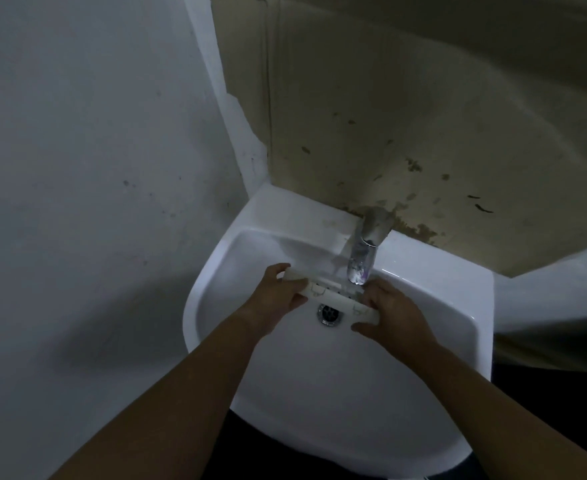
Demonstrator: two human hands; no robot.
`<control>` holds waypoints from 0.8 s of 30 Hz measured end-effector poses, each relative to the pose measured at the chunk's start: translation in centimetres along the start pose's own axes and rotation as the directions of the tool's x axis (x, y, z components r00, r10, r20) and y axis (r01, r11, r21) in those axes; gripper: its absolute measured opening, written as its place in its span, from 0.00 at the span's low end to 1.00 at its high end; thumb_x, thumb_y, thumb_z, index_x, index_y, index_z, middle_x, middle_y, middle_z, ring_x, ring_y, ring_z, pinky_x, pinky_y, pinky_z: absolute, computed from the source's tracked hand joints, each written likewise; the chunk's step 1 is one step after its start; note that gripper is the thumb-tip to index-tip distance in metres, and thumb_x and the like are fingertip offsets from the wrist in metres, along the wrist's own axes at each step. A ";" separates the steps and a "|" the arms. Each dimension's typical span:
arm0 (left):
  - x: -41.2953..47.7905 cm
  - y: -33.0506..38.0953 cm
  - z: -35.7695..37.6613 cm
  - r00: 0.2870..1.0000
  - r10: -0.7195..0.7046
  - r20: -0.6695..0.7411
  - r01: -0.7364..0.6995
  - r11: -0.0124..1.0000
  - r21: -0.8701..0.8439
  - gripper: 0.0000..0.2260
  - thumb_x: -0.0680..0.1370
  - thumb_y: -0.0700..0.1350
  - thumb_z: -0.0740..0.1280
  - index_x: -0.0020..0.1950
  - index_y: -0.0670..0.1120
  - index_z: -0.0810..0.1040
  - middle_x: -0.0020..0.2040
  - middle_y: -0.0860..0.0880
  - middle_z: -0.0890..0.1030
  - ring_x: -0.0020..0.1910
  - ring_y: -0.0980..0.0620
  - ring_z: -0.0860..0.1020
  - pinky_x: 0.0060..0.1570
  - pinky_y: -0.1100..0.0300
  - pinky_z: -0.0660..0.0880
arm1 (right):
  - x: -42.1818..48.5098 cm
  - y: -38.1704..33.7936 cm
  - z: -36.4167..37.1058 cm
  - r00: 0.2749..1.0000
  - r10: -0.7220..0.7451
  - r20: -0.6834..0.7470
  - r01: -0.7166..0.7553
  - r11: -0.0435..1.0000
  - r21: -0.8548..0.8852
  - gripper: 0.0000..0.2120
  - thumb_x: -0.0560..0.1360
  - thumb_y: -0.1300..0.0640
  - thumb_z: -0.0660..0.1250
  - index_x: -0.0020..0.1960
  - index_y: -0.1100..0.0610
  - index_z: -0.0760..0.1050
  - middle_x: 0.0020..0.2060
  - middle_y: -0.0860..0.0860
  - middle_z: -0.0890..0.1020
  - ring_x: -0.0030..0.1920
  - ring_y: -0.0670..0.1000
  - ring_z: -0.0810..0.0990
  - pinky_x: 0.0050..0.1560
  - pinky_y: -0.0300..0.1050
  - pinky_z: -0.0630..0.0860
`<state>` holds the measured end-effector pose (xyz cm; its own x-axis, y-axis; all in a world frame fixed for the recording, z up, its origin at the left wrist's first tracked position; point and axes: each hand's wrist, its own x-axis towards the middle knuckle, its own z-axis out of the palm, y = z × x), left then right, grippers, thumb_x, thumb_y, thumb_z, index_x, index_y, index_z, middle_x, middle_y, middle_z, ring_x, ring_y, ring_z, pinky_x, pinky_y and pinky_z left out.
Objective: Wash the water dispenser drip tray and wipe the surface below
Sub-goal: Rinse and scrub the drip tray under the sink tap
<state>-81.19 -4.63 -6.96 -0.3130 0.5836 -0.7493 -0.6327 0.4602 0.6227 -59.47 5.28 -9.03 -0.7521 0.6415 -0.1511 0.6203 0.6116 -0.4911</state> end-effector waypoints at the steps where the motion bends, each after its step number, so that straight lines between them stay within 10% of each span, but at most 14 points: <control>1: 0.0 -0.1 0.2 1.000 -0.004 -0.012 0.003 0.998 -0.057 0.22 0.78 0.34 0.66 0.70 0.44 0.65 0.65 0.38 0.70 0.60 0.41 0.77 0.49 0.56 0.80 | -0.2 0.0 -0.1 1.000 0.016 -0.018 -0.016 1.000 0.007 0.26 0.59 0.52 0.81 0.42 0.46 0.64 0.45 0.45 0.74 0.42 0.52 0.75 0.38 0.46 0.71; 11: 0.0 -0.8 0.8 0.999 -0.004 -0.034 0.000 0.995 -0.096 0.19 0.76 0.32 0.63 0.64 0.47 0.69 0.63 0.36 0.73 0.55 0.42 0.78 0.45 0.57 0.81 | -1.0 -0.4 -0.9 0.996 0.055 -0.068 -0.054 0.998 0.014 0.40 0.59 0.49 0.82 0.68 0.54 0.70 0.62 0.51 0.75 0.59 0.55 0.76 0.57 0.51 0.76; 15: -0.1 -0.8 0.0 1.000 0.006 -0.030 -0.009 0.993 -0.118 0.18 0.78 0.34 0.64 0.66 0.45 0.69 0.63 0.37 0.74 0.56 0.43 0.79 0.45 0.58 0.81 | -1.3 -2.8 -3.3 0.946 0.114 -0.303 -0.076 0.988 0.133 0.34 0.69 0.48 0.74 0.70 0.56 0.66 0.64 0.52 0.73 0.64 0.52 0.72 0.63 0.51 0.72; 24: -0.3 0.1 -1.1 0.992 0.083 -0.099 -0.095 0.987 -0.127 0.16 0.78 0.35 0.64 0.65 0.44 0.69 0.62 0.39 0.74 0.56 0.43 0.78 0.49 0.54 0.79 | 0.5 -5.5 -7.2 0.926 -0.220 -0.308 0.188 0.974 -0.130 0.34 0.71 0.63 0.68 0.76 0.58 0.64 0.77 0.54 0.62 0.77 0.53 0.61 0.74 0.52 0.63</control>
<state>-81.90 -5.51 -6.90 -0.4329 0.5509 -0.7135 -0.6849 0.3136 0.6577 -61.67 5.52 -0.21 -0.7641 0.6019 0.2322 0.4913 0.7761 -0.3953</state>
